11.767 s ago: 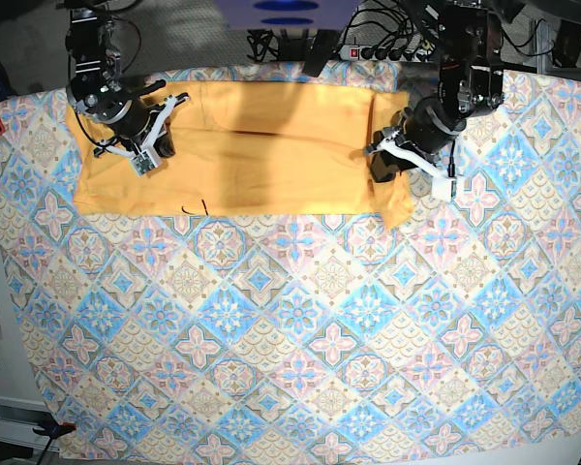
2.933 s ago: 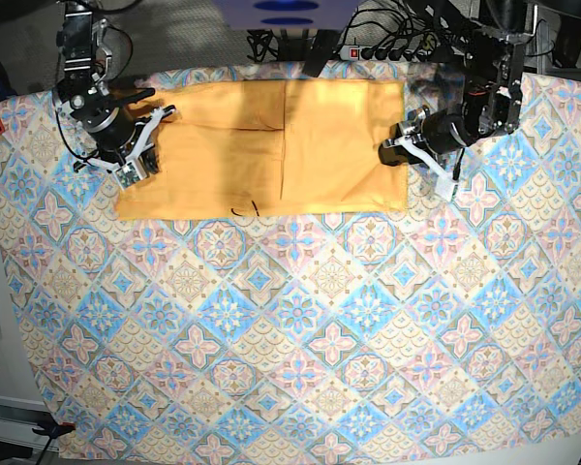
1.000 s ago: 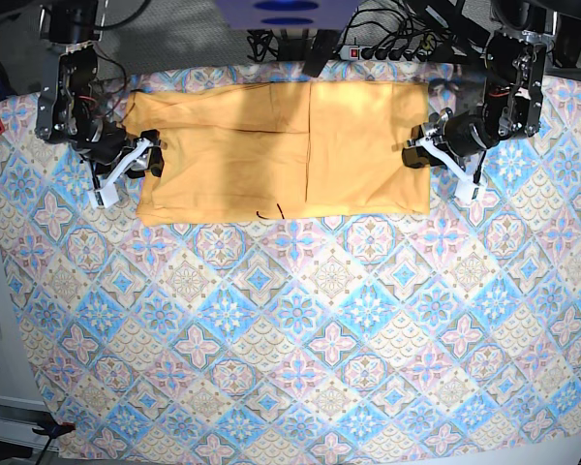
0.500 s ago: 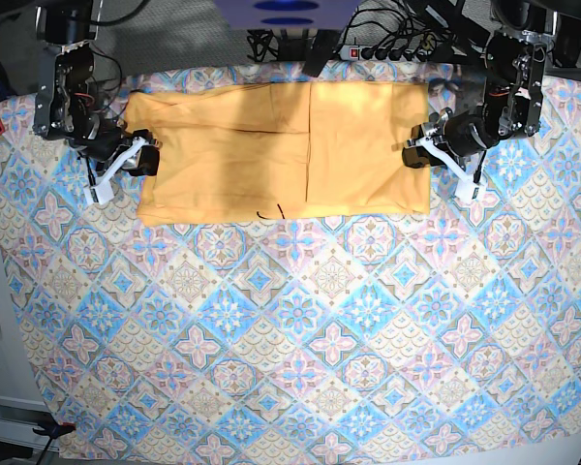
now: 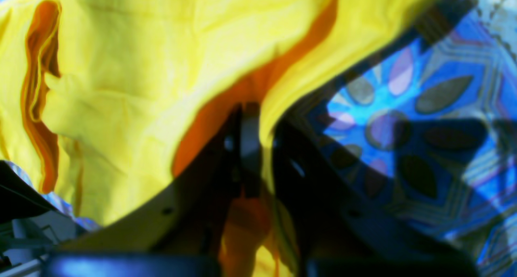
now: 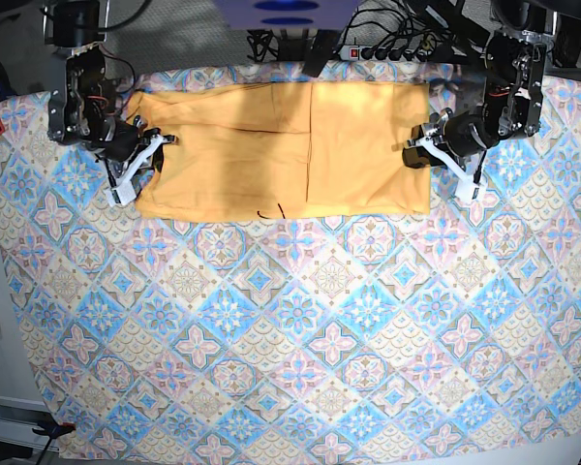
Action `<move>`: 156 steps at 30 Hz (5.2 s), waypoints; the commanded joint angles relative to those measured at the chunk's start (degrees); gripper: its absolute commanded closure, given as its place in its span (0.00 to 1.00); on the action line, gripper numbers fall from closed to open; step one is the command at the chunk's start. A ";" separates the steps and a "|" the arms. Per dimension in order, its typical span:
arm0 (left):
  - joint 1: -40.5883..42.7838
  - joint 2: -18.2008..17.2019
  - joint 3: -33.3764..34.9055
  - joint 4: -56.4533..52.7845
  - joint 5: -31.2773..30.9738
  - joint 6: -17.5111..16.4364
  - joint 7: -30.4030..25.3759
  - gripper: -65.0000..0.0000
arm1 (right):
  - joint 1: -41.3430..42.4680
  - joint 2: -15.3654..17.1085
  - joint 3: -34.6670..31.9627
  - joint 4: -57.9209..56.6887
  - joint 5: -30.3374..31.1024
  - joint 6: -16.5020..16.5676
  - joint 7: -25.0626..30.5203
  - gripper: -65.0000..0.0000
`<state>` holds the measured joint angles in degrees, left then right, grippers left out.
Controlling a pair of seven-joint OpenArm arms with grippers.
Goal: Fold the T-shirt properly
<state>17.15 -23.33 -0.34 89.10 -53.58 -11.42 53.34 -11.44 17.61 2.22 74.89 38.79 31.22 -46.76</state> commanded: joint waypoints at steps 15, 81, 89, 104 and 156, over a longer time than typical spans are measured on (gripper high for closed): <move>-0.66 2.72 -0.06 0.79 -0.44 -0.49 -0.55 0.94 | -1.70 0.64 -0.24 16.14 -0.24 0.38 -0.84 0.99; -11.74 10.10 11.90 -6.86 6.33 -0.49 -3.45 0.94 | 15.62 -7.80 -37.34 13.33 -3.05 2.84 -6.20 0.67; -11.74 10.01 11.90 -6.86 6.33 -0.49 -3.45 0.94 | 15.53 -7.19 -26.35 13.15 -3.14 2.84 -4.53 0.61; -11.74 9.93 11.81 -6.86 6.42 -0.49 -3.45 0.94 | 12.45 1.43 -14.31 13.41 -3.14 2.84 -4.53 0.61; -13.50 9.93 11.81 -11.08 6.42 -0.49 -3.54 0.94 | 10.69 0.99 -33.56 29.68 -2.87 3.11 -4.97 0.98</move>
<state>4.10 -13.21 11.57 77.56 -47.55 -12.10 49.30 -1.74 18.13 -31.77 103.59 35.05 34.26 -52.97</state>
